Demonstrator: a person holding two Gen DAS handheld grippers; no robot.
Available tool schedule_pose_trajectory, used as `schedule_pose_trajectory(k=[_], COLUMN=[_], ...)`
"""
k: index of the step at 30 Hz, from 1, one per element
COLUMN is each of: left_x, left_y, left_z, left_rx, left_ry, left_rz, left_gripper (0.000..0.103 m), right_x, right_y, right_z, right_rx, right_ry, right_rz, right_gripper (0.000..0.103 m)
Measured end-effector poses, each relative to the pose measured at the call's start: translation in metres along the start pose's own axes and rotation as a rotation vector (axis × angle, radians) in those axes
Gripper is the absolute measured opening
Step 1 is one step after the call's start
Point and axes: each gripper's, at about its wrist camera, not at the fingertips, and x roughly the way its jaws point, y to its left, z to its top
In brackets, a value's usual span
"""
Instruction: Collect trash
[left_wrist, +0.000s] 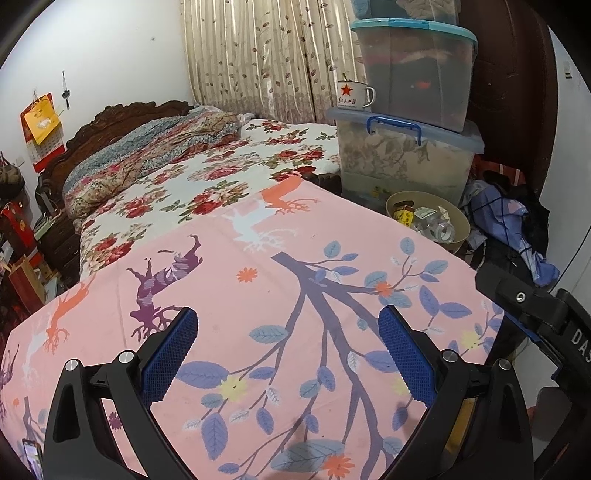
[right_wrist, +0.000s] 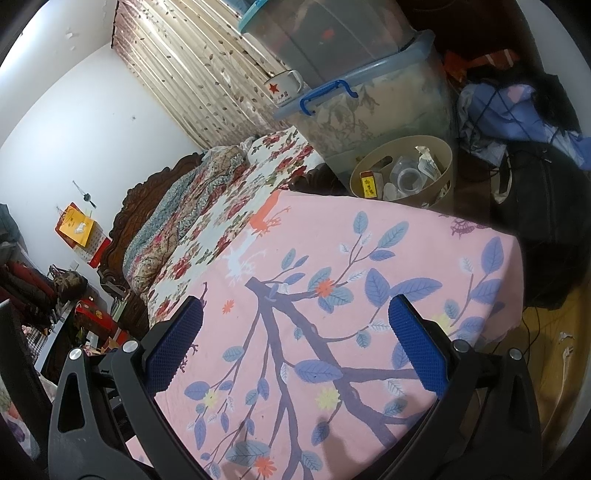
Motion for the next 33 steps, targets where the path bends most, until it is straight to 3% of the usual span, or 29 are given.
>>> schedule_pose_trajectory(k=[9, 33], left_x=[0.003, 0.014], left_y=[0.001, 0.007], left_z=[-0.001, -0.003], left_rx=[-0.002, -0.03], left_ry=[0.019, 0.081], left_rz=[0.025, 0.0], left_gripper=[0.094, 0.094], right_x=[0.002, 0.006], right_y=[0.001, 0.006], right_z=[0.003, 0.009], right_rx=[-0.007, -0.023], right_ry=[0.008, 0.018], right_rz=[0.002, 0.011], right_gripper=[0.099, 0.099])
